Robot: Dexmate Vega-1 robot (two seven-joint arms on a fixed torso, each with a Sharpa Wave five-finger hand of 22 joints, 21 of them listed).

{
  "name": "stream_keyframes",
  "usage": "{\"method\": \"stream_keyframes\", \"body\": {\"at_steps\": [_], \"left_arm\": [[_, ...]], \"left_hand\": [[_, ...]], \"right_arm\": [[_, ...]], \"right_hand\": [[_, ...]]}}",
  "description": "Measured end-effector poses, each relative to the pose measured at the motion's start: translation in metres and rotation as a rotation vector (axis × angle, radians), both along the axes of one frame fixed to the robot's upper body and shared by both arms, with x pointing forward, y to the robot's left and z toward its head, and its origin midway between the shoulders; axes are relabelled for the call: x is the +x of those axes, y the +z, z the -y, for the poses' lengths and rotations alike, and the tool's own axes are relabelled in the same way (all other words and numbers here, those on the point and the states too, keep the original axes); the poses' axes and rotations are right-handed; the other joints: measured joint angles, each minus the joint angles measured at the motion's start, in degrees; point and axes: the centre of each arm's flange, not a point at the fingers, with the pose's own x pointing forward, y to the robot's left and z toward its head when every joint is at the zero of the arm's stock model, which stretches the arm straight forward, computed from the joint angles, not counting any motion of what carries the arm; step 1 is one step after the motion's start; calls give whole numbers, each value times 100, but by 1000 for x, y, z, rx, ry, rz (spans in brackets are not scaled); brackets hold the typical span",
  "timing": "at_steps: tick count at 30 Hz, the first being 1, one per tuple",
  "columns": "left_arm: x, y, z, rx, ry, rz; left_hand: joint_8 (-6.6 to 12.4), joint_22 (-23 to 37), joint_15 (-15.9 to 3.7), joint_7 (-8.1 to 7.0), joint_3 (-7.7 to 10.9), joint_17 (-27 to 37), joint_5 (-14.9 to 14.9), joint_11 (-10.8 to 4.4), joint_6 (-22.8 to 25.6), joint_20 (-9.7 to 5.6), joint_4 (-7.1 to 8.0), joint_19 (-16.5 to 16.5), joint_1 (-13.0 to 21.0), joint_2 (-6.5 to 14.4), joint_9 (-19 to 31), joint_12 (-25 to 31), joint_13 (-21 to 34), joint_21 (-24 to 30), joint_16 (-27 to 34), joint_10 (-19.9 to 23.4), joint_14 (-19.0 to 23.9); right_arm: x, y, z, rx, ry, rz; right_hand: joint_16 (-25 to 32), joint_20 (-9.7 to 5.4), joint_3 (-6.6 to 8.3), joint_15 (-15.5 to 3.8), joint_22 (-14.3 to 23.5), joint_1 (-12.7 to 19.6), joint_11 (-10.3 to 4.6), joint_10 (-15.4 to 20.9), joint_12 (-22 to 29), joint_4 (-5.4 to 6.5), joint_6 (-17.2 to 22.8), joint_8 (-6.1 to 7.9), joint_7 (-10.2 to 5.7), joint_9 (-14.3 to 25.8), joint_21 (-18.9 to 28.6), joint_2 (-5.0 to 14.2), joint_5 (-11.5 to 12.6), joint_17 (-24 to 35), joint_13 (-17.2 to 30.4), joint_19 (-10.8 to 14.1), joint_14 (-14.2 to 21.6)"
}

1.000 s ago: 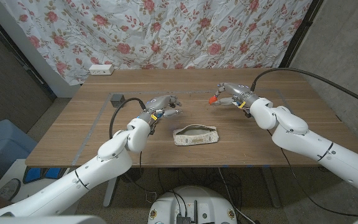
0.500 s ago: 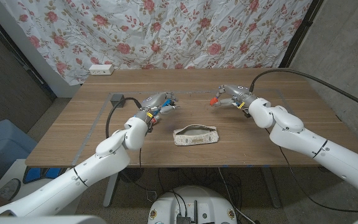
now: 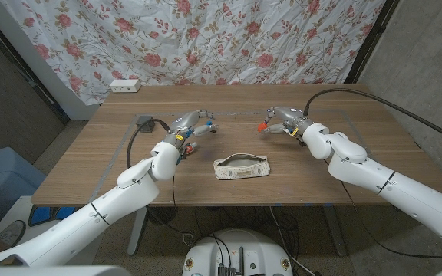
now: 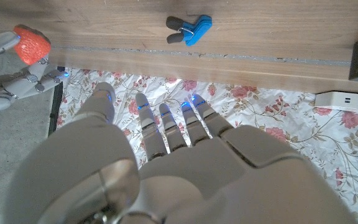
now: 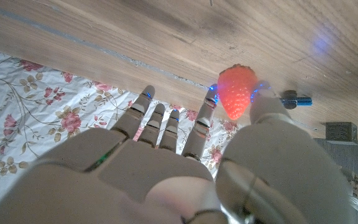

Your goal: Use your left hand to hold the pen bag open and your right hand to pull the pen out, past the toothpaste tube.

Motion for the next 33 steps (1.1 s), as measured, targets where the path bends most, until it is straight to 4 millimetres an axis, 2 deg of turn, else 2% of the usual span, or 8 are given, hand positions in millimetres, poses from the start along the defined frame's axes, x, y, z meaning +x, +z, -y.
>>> {"method": "stream_keyframes", "body": {"at_steps": [3, 14, 31, 33], "left_arm": [[3, 0, -4, -34, -10, -5], [10, -5, -17, -132, -23, -15], [24, -15, -38, -323, -45, -15], [25, -16, -41, -345, -49, -16]], "left_hand": [[0, 1, 0, -46, 0, 0, 0, 19, -68, 0, 0, 0, -35, 35, 0, 0, 0, 0, 0, -19, 0], [-23, 0, -31, -59, 0, 0, 0, 19, -266, 0, 0, 0, -123, 32, 1, 0, 0, 0, 0, -18, -31], [1, 0, -31, 25, 18, 0, 0, 50, -349, 0, 17, 0, -207, 117, 1, 28, -1, 0, 0, -49, -31], [1, 0, -8, 43, 18, 0, 0, 50, -367, 0, 17, 0, -228, 138, -16, 28, -1, 0, 0, -49, -54]], "right_arm": [[3, -3, -2, -5, -1, 2], [11, -12, -10, -22, -9, 2], [22, -22, -19, -51, -31, -14], [23, -23, -20, -54, -34, -17]], "right_hand": [[22, 0, -8, -10, 0, 0, 0, 0, 0, -8, 0, 0, 0, 0, 0, 0, 0, 0, 0, 0, 10], [21, -21, -32, -51, 0, 0, 0, -1, 0, 15, 0, 0, 0, 0, 0, 0, 0, 0, -1, 62, 51], [29, -42, -32, -50, 0, 0, 0, -1, 0, 16, -84, -31, 22, 0, 0, 0, 0, 27, -2, 83, 50], [44, -42, -73, -50, 0, 0, 0, -1, 0, 22, -106, -31, 1, 0, 0, 0, 0, 28, -2, 83, 50]]}}
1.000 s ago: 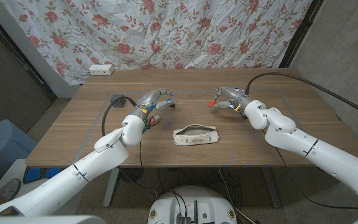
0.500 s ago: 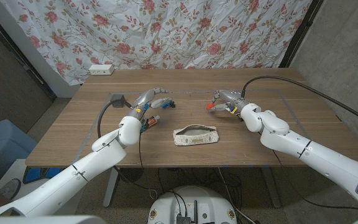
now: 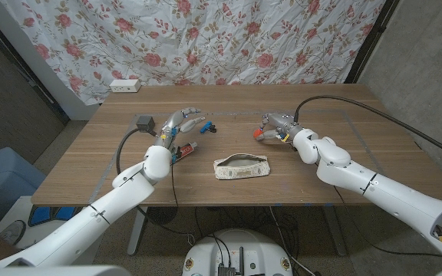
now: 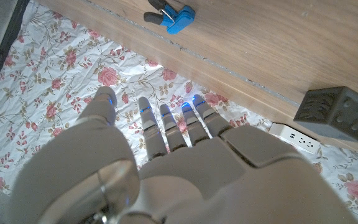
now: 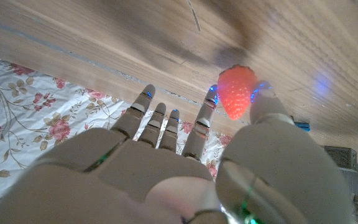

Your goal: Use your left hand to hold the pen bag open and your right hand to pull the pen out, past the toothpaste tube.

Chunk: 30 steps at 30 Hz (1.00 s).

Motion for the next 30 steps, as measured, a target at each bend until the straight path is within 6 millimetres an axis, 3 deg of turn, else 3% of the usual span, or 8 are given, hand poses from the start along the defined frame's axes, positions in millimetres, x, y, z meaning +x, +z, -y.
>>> {"method": "stream_keyframes", "body": {"at_steps": [9, 16, 21, 30], "left_arm": [[9, -9, -15, -113, -15, -2], [14, -13, -27, -174, -22, 0], [18, -14, -35, -201, -30, 2], [31, -13, -49, -222, -54, -1]], "left_hand": [[0, 0, -15, 0, 0, 0, 0, 0, 0, 31, 0, -31, -22, 23, -12, 0, 0, 0, -27, 0, -29], [22, -1, -14, 0, 16, 0, 0, 0, 1, 31, 15, -31, -22, 23, -12, 0, 0, 0, -27, 0, -28], [22, -1, -14, 0, 16, 0, 0, 0, 1, 31, 15, -31, -52, 53, -11, 0, 0, 0, -27, 0, -28], [22, -1, -34, 0, 16, 0, 0, 31, 1, 31, 15, -31, -75, 76, -11, 0, 0, 0, -27, -31, -48]], "right_arm": [[4, -4, -3, -7, -22, -13], [5, -7, -8, -13, -35, -23], [6, -8, -9, -14, -49, -31], [7, -10, -16, -4, -71, -53]], "right_hand": [[0, 0, -18, 0, 0, 0, 0, 0, 0, 6, -171, -45, 9, 0, 0, 0, 0, 0, 0, 0, 0], [0, 0, -73, 43, 0, -3, 53, -56, -40, 15, -496, -194, 16, -12, 0, -2, 26, 21, -1, 0, -43], [-27, 58, -216, 105, 0, -225, 57, -240, -68, 60, -920, -387, 33, -35, 0, -194, 73, 27, -1, -58, -106], [-134, 117, -473, 266, 0, -648, 124, -722, -112, 145, -1813, -798, 111, -92, -24, -372, 317, 76, 30, -242, -353]]}}
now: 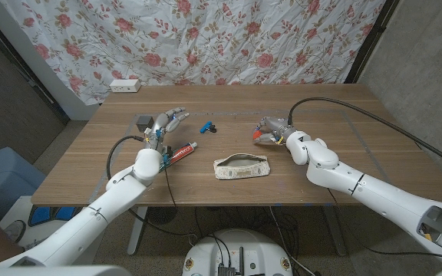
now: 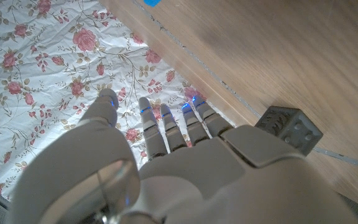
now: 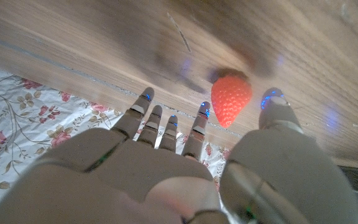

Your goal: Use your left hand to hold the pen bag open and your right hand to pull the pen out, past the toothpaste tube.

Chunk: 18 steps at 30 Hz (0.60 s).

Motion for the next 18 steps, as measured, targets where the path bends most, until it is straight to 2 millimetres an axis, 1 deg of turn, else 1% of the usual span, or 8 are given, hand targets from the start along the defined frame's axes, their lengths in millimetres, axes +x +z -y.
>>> {"method": "stream_keyframes", "body": {"at_steps": [2, 4, 5, 6, 10, 11, 16, 18], "left_arm": [[3, 1, -3, -2, -5, 0], [6, 2, -5, -3, -11, 0], [8, 2, -6, -3, -14, -1], [10, 2, -7, -5, -23, -1], [16, 3, -10, -10, -39, -3], [17, 3, -10, -12, -47, -3], [24, 2, -13, -25, -59, -4], [25, 3, -13, -30, -67, 2]], "left_hand": [[0, 0, 0, 0, 24, 0, 0, 0, 0, 23, -24, -23, 0, 0, 0, 0, 0, 0, 0, 0, 0], [0, 0, 0, 0, 23, 0, 0, 0, 0, 31, -23, -31, 0, 0, 0, 0, 0, 0, 0, 0, 0], [0, 0, 0, 0, 23, 0, 0, 0, 0, 31, -23, -31, 0, 0, 0, 0, 0, 0, 0, 0, 0], [0, 0, 0, 0, 23, 0, 0, 0, 0, 14, -23, -48, 0, 0, 0, 0, 0, 0, 0, 0, 0], [0, 0, 21, 0, 23, 0, 0, -32, 0, 9, -23, -53, -23, 23, 0, 0, 0, 0, 0, -31, -21], [0, 0, 21, 0, 23, 0, 0, -31, 0, 9, -23, -53, -22, 23, 0, 0, 0, 0, 0, -31, -21], [0, 0, 29, -32, 23, 0, 0, -31, -32, 9, -23, -53, -48, -3, 0, 0, 0, 0, 0, -31, -28], [0, 0, 42, -32, 23, 0, 0, -31, -32, 9, -23, -53, -54, -9, 1, 0, 0, 0, 0, -31, -41]], "right_arm": [[0, 0, -1, 2, -2, -2], [0, 0, -1, 5, -5, -3], [0, 0, -1, 8, -7, -5], [1, 0, -1, 14, -8, -8], [1, 1, 0, 27, -3, -19], [2, 2, 1, 30, -4, -21], [4, 4, 7, 44, 1, -32], [5, 6, 12, 51, -1, -32]], "right_hand": [[-14, 32, -53, 23, 0, -33, 31, -75, 0, 16, -165, -69, 23, -22, -17, 8, 50, 4, 0, -33, -42], [-46, 71, -98, 66, 0, -108, 51, -172, 0, 31, -318, -137, 52, -27, -22, -65, 110, 4, 0, -112, -84], [-47, 49, -130, 81, 0, -133, 82, -211, 0, 30, -406, -178, 79, -26, -21, -43, 139, 3, 0, -129, -144], [-65, 68, -168, 102, 0, -230, 90, -261, 0, 38, -501, -218, 107, -26, -21, -84, 173, 3, 0, -153, -182], [-112, 141, -269, 196, 0, -386, 174, -483, 0, 111, -858, -362, 206, -26, -21, -92, 287, 29, 0, -346, -338], [-139, 172, -310, 218, 0, -518, 206, -532, 0, 116, -956, -401, 233, -26, -21, -81, 321, 30, 0, -378, -400], [-144, 175, -410, 285, 0, -652, 308, -756, 0, 188, -1363, -534, 286, -14, -21, -82, 382, 58, 25, -503, -534], [-146, 202, -491, 299, 0, -842, 323, -822, 0, 222, -1523, -593, 322, -10, -21, -71, 422, 58, 27, -530, -585]]}}
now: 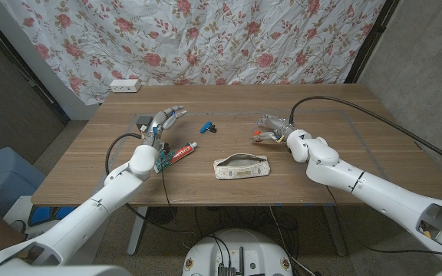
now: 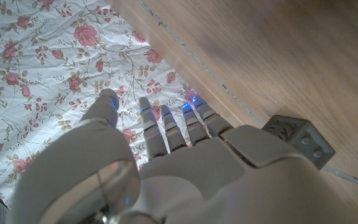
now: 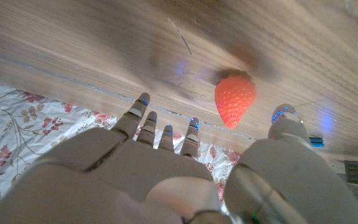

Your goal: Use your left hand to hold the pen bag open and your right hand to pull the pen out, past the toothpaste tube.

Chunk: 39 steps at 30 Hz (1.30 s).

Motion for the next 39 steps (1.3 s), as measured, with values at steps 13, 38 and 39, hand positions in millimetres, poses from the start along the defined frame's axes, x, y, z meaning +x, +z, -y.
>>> {"method": "stream_keyframes", "body": {"at_steps": [13, 38, 39], "left_arm": [[13, -1, -2, -36, -18, 9], [28, -9, 9, -111, -79, 28], [28, -9, 10, -113, -80, 29]], "left_hand": [[0, 0, -7, -43, 23, 0, -23, 0, -167, 0, -23, 0, -53, 53, 1, 0, 0, 0, 0, -61, -116], [-23, 0, -7, 134, 88, 0, -23, 41, -666, -61, -7, -123, -301, 151, 1, -28, 0, 0, 0, -307, -321], [-23, 0, -7, 134, 95, 0, -23, 53, -666, -61, 0, -123, -301, 151, 2, -28, 0, 0, 0, -319, -321]], "right_arm": [[5, 10, 22, 136, 68, 14], [13, 20, 54, 468, 180, 42], [13, 20, 56, 483, 183, 43]], "right_hand": [[-20, -74, -272, -54, 0, -559, -38, -117, 27, 273, -601, -113, 150, -43, 0, 75, 22, 24, -19, -109, -151], [59, -235, -548, -236, 0, -1426, -201, 378, 155, 647, -519, -41, 263, -127, 45, 311, 15, 8, -71, 57, 82], [86, -223, -556, -244, 0, -1454, -174, 404, 155, 675, -494, -41, 274, -142, 46, 339, -3, 7, -71, 111, 116]]}}
